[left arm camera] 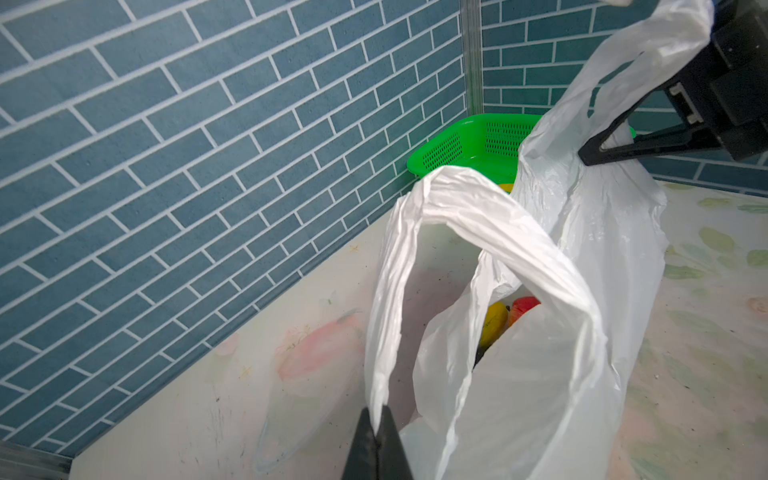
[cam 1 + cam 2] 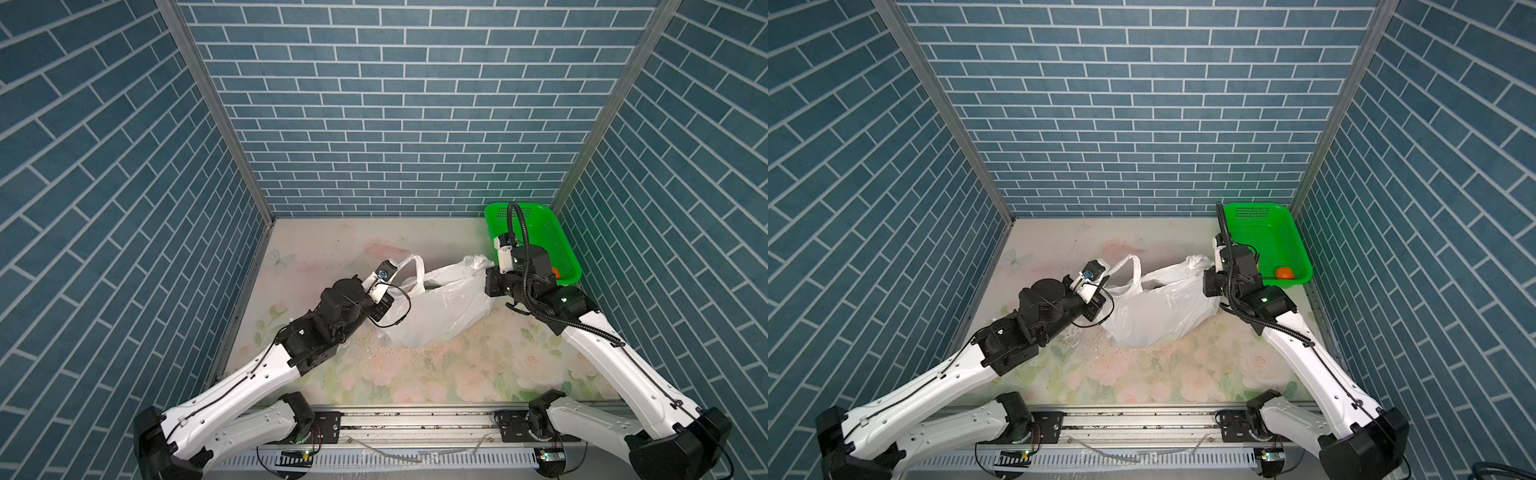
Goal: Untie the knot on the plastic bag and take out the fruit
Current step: 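Spread the bag opening with both grippers, pulling the handles apart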
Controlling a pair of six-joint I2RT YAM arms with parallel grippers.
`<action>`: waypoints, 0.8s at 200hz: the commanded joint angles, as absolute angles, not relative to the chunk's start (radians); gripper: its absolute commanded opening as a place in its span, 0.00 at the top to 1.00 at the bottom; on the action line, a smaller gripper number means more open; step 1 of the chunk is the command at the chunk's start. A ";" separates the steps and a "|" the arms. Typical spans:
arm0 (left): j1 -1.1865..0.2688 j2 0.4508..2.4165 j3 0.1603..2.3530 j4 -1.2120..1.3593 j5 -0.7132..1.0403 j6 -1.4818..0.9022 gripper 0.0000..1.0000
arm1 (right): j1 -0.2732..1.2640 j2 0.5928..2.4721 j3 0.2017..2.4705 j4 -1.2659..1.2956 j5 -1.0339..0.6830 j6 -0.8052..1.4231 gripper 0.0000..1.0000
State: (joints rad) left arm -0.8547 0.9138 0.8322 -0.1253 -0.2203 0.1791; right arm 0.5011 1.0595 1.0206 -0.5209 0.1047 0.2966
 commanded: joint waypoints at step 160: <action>-0.846 0.982 0.430 0.157 -0.359 0.018 1.00 | 0.643 1.051 0.491 -0.371 -0.082 0.570 1.00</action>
